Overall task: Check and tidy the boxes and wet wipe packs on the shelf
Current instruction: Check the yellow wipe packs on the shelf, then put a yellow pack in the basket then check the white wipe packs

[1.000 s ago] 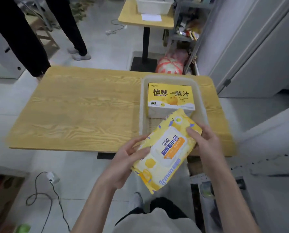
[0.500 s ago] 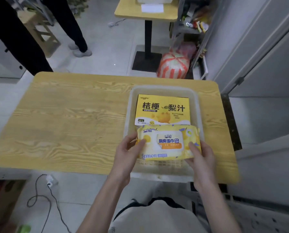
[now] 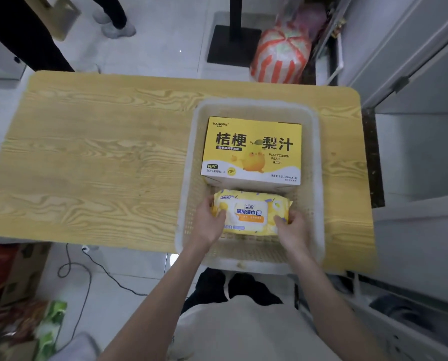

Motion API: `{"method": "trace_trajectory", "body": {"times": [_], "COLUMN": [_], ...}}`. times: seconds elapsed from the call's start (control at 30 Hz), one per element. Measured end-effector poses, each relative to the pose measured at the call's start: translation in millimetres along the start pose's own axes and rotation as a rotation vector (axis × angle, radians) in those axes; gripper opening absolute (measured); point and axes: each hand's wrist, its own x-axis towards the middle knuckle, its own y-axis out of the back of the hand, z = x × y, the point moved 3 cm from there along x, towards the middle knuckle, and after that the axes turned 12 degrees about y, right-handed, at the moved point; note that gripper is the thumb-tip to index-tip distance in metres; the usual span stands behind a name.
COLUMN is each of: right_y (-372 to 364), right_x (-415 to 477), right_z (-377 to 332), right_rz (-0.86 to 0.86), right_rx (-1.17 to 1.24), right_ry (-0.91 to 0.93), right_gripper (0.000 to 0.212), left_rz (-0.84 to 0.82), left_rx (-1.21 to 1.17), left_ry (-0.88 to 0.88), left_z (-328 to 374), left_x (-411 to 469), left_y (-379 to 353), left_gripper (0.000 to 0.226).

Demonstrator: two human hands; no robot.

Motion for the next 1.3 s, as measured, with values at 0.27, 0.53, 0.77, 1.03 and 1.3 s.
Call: {"method": "trace_trajectory", "body": {"times": [0.27,0.53,0.77,1.03,1.3], "right_y": [-15,2,50,73,54], "right_x": [17,1,-45,-155,-259], "right_z": [15,-16,-81,-94,-39], "right_rz": [-0.072,-0.091,0.084,0.425,0.782], "right_rx": [-0.153,-0.407,-0.097,0.184,0.321], "right_ry": [-0.013,0.068,0.349,0.451,0.216], "right_gripper": [0.034,0.047,0.034,0.019,0.017], "left_rz": [-0.065,-0.151,-0.106,-0.304,-0.642], "left_rx": [0.068,0.300,0.349,0.274,0.445], "left_ry": [0.037,0.027,-0.292,-0.617,-0.738], "left_z": [-30,-7,60,100,66], "left_x": [27,17,-23,-94,-122], "left_y": [-6,7,38,56,46], "left_gripper": [0.041,0.043,0.033,0.015,0.009]}}
